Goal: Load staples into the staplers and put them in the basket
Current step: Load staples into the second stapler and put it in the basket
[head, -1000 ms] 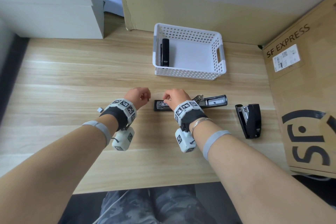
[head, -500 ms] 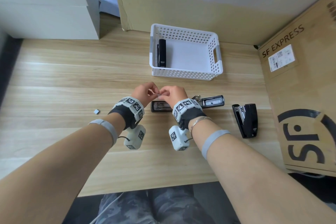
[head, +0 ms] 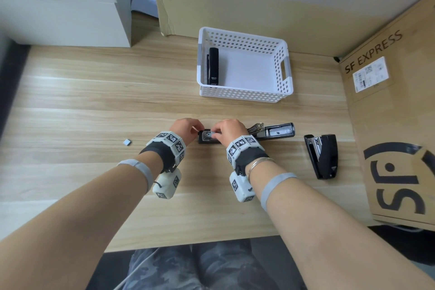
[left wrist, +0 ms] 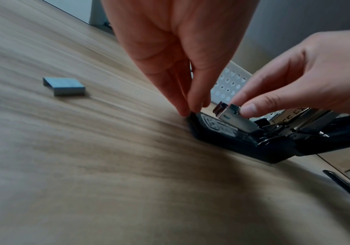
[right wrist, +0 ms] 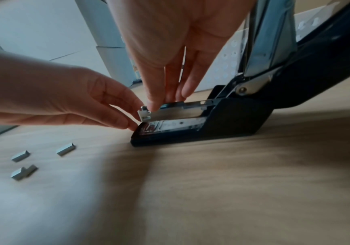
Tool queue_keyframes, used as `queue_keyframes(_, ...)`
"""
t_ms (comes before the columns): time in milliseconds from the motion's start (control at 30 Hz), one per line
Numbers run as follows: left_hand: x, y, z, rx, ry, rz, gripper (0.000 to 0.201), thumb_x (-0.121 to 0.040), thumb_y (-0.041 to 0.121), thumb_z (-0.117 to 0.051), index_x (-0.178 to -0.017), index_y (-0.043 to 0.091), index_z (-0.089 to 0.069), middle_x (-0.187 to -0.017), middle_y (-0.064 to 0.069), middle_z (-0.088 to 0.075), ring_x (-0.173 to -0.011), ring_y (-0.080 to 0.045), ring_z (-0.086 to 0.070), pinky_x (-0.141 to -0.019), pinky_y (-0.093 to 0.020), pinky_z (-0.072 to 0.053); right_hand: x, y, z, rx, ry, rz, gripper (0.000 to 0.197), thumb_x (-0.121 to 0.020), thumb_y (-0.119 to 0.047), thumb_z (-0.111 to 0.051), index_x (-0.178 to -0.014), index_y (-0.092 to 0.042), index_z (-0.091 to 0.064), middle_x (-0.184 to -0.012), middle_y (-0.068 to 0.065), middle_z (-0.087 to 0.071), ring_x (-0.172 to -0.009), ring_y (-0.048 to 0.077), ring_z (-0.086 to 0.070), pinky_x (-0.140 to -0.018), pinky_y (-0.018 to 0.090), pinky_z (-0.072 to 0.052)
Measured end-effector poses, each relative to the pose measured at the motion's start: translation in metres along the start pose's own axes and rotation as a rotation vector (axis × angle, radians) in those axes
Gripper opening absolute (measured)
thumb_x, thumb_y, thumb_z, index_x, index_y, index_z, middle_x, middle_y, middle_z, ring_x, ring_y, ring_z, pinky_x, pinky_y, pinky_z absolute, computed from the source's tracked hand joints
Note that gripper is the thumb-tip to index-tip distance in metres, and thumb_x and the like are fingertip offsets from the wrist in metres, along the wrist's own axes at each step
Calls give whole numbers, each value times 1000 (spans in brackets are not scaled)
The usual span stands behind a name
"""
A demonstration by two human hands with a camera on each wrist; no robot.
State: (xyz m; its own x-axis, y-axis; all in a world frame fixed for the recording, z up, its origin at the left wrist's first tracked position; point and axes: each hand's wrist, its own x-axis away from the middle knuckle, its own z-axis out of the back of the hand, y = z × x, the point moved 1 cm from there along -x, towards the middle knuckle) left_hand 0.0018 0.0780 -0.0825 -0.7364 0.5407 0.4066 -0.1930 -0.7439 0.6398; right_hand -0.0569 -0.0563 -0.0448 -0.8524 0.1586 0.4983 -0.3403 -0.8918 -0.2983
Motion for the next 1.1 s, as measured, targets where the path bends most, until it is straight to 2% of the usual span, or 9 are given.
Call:
queue_keyframes(200,-3,1,-2,-61,-37,-11,31,-74,4,-68,-105,7,-64,-109,-15,-66,-98,-28,-64,-88,-30,-48,-2,0,-4,15,-1,24,21,-92,-26,-58,-107,-19,-71,-111,6,-68,-106,25,-60,-86,31,-49)
queue_keyframes(367,-4,2,-3,-76,-44,-14,34,-73,6,-70,-106,7,-62,-110,-15,-64,-98,-28,-63,-85,-28,-46,-7,1,-2,-25,-35,-10,23,-90,-29,-61,-108,-19,-71,-111,6,-69,-106,24,-61,-88,31,-48)
queue_keyframes(467,-3,3,-4,-82,-40,-15,35,-73,6,-71,-107,6,-61,-110,-16,-62,-97,-29,-62,-84,-28,-45,-8,1,-2,-70,-19,-32,20,-92,-25,-58,-104,-17,-73,-110,7,-71,-104,25,-62,-90,31,-49)
queue_keyframes(600,-4,6,-6,-101,-48,-10,42,-73,6,-71,-113,7,-59,-115,-15,-59,-102,-29,-60,-88,-31,-46,-9,-2,-4,-56,-1,-43,15,-90,-22,-61,-98,-16,-72,-104,7,-71,-99,25,-64,-82,29,-49)
queue_keyframes(700,-6,7,-6,-147,-75,-7,47,-74,7,-71,-118,9,-56,-118,-14,-56,-106,-29,-58,-92,-33,-46,-8,-1,-1,3,-17,-57,20,-89,-9,-57,-102,-17,-69,-109,8,-68,-101,27,-63,-81,29,-49)
queue_keyframes(800,-9,8,-6,-195,-113,4,48,-74,10,-72,-119,10,-56,-120,-14,-54,-107,-29,-56,-93,-34,-47,-4,3,10,66,20,-57,29,-88,-1,-50,-106,-18,-66,-111,8,-67,-99,29,-64,-80,29,-51)
queue_keyframes(967,-8,13,-6,-231,-112,0,43,-76,10,-67,-117,9,-56,-119,-14,-51,-106,-31,-56,-91,-36,-48,11,7,47,120,195,-38,34,-91,1,-44,-110,-19,-65,-119,5,-63,-104,28,-62,-80,32,-50)
queue_keyframes(1033,-8,15,-7,-255,-122,-5,43,-76,10,-66,-117,8,-55,-120,-14,-50,-105,-32,-56,-90,-36,-48,16,15,65,103,236,-91,40,-89,5,-40,-112,-18,-64,-119,6,-63,-105,27,-61,-84,33,-51)
queue_keyframes(1100,-7,17,-6,-271,-135,-2,44,-77,11,-65,-119,9,-54,-122,-14,-49,-106,-32,-56,-91,-36,-48,20,35,79,102,197,-189,42,-89,7,-38,-116,-14,-62,-121,10,-63,-106,28,-61,-90,36,-52)
